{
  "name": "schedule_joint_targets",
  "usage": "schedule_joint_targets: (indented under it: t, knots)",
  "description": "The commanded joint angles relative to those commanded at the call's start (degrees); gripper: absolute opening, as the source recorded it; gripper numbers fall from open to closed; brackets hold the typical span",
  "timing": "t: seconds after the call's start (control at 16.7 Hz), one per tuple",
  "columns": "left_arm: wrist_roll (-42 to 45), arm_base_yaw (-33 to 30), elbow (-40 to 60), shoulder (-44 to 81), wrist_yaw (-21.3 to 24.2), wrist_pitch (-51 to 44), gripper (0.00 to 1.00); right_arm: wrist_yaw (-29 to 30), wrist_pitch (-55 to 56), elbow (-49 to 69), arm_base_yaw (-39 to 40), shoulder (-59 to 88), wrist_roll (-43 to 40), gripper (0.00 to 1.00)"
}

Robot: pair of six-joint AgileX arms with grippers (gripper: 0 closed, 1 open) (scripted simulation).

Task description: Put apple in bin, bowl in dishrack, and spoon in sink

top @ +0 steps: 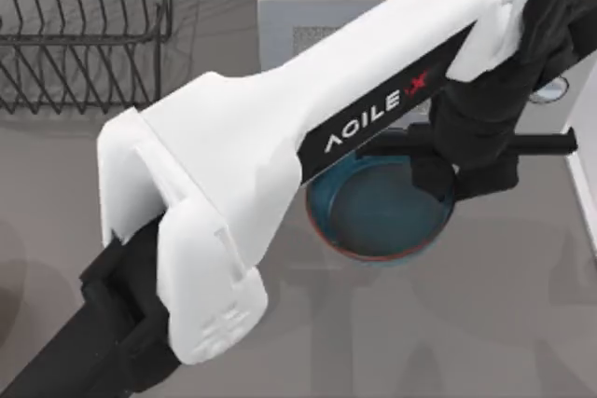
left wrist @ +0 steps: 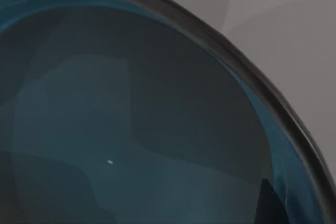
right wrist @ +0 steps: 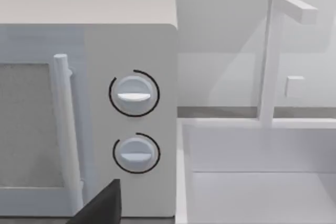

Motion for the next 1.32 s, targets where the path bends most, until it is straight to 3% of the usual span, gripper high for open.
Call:
schedule_joint_targets:
  t: [0.42, 0.66, 0.96, 1.32]
  knots:
    - [0.1, 0.1, 1.9, 0.3, -0.1, -1.6, 0.00, 0.0, 0.0, 0.0, 0.0, 0.0, 0.0, 1.00]
    - [3.8, 1.6, -3.6, -5.4, 3.9, 2.6, 0.00, 0.0, 0.0, 0.0, 0.0, 0.0, 0.0, 1.00]
    - [12.3, 9.2, -22.9, -24.9, 10.9, 14.8, 0.00, 0.0, 0.0, 0.0, 0.0, 0.0, 0.0, 1.00]
    - [22.2, 21.2, -49.8, -49.7, 16.1, 30.1, 0.00, 0.0, 0.0, 0.0, 0.0, 0.0, 0.0, 1.00]
